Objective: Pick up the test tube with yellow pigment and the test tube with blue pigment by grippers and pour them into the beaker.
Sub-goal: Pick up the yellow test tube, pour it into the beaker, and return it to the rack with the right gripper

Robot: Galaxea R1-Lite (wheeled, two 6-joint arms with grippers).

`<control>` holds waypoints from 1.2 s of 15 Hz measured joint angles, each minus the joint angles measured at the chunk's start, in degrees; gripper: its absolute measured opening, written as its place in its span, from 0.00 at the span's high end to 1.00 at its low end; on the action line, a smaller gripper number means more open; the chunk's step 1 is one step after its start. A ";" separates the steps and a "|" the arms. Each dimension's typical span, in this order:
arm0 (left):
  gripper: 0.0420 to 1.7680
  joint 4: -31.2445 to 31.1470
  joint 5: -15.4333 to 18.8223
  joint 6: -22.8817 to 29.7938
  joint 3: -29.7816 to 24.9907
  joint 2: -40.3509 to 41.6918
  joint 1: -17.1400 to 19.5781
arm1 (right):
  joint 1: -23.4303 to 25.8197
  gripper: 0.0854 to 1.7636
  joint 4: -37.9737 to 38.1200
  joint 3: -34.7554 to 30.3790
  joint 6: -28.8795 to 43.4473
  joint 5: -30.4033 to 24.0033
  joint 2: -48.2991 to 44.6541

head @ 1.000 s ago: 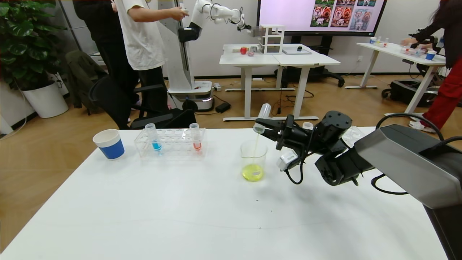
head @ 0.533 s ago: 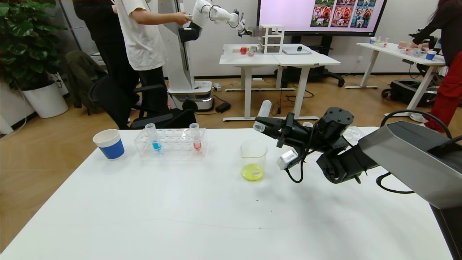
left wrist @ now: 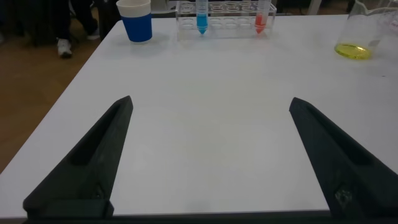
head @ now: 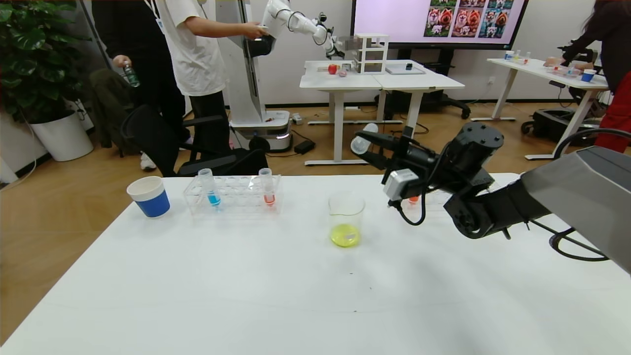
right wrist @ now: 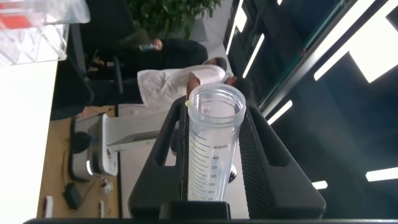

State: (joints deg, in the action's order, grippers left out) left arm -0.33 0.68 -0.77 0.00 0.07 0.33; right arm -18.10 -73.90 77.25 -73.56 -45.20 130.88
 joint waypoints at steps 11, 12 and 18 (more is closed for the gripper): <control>0.01 0.00 0.02 0.00 0.00 0.00 0.00 | -5.02 0.75 -4.77 -23.74 55.93 39.61 -15.09; 0.01 -0.02 0.02 0.00 0.00 0.00 0.00 | -5.90 0.75 -3.28 -25.86 60.89 42.14 -16.58; 0.01 0.00 0.00 0.00 0.00 0.00 0.00 | -4.28 0.75 11.09 -34.26 70.61 43.97 -26.25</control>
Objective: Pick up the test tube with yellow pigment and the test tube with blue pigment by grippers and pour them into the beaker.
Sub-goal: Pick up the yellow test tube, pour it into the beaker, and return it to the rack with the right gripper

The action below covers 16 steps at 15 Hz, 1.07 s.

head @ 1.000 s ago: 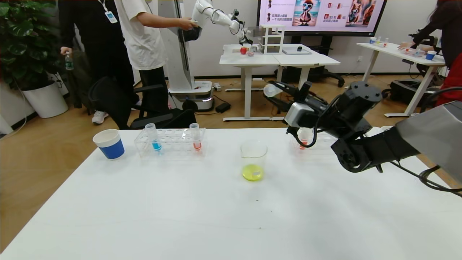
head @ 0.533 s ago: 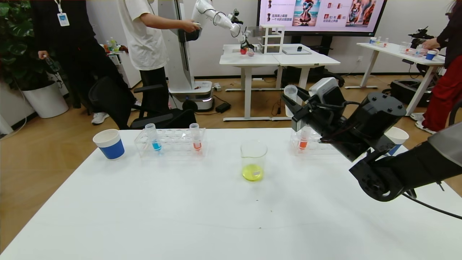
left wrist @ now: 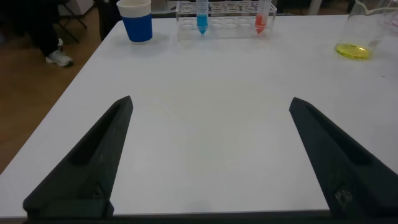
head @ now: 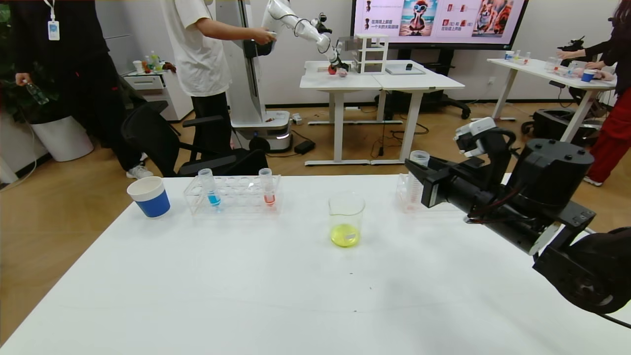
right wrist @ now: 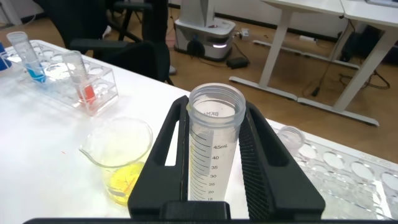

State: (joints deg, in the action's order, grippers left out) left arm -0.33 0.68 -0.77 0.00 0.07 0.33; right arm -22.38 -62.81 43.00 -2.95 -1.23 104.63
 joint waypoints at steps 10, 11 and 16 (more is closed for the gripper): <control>0.01 0.00 0.02 -0.02 0.00 0.00 0.00 | 29.35 0.75 7.74 5.01 0.11 -14.36 -2.38; 0.01 -0.02 0.02 -0.05 0.00 0.00 0.00 | 32.07 0.75 11.09 7.78 0.12 -14.86 -1.82; 0.01 -0.02 0.02 0.00 0.00 0.00 0.00 | 40.74 0.75 18.21 18.96 1.05 -15.47 3.80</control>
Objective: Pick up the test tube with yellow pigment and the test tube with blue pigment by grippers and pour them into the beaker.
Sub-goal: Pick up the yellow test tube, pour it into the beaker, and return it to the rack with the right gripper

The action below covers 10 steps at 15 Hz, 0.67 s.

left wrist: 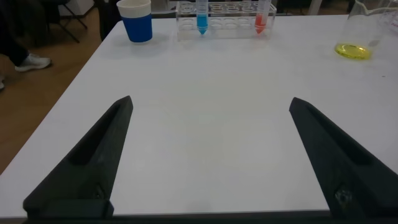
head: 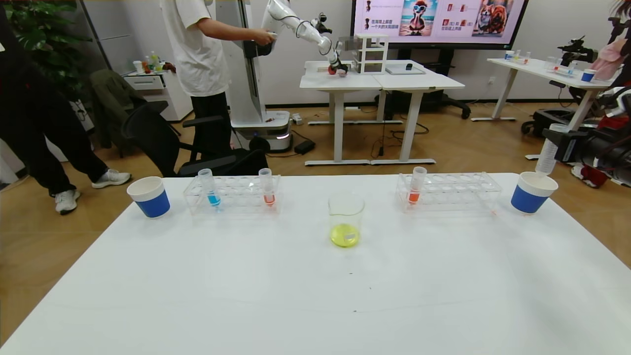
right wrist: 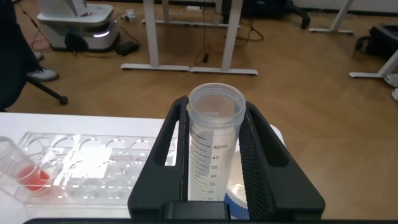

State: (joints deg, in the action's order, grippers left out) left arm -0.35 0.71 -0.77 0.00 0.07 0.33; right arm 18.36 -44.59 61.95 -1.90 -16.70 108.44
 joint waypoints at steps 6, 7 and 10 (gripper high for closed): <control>0.01 0.00 -0.02 0.00 0.00 0.00 0.00 | 3.00 0.75 -0.55 9.51 1.97 0.45 8.79; 0.01 0.00 -0.02 0.00 0.00 0.00 0.00 | 3.11 0.75 -0.55 11.17 2.36 0.56 10.23; 0.01 0.00 -0.02 -0.02 0.00 0.00 0.00 | 3.24 0.75 -1.13 13.35 2.45 0.77 13.36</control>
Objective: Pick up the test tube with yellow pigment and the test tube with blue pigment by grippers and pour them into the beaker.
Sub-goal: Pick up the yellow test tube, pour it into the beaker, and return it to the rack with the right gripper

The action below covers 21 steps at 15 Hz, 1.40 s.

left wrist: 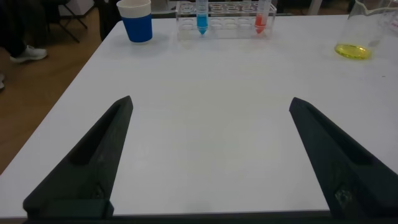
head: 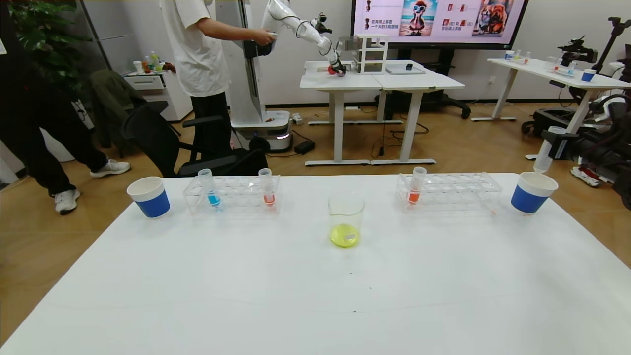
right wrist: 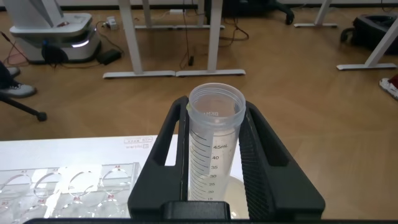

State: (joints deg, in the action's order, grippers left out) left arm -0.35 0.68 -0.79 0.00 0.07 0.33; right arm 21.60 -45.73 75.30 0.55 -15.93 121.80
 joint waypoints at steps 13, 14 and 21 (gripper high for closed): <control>0.01 0.02 0.02 0.00 0.00 0.00 0.00 | 1.05 0.75 -6.30 4.90 -0.28 0.11 11.73; 0.01 0.00 0.00 0.02 0.00 0.00 0.00 | 1.00 0.75 -7.19 4.72 -0.37 0.11 12.36; 0.01 0.02 0.02 0.02 0.00 0.00 0.00 | 1.07 0.75 -8.07 2.23 -0.48 -0.43 13.57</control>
State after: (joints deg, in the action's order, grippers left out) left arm -0.33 0.71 -0.77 0.00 0.07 0.33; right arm 22.67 -53.80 77.53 0.07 -16.36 135.36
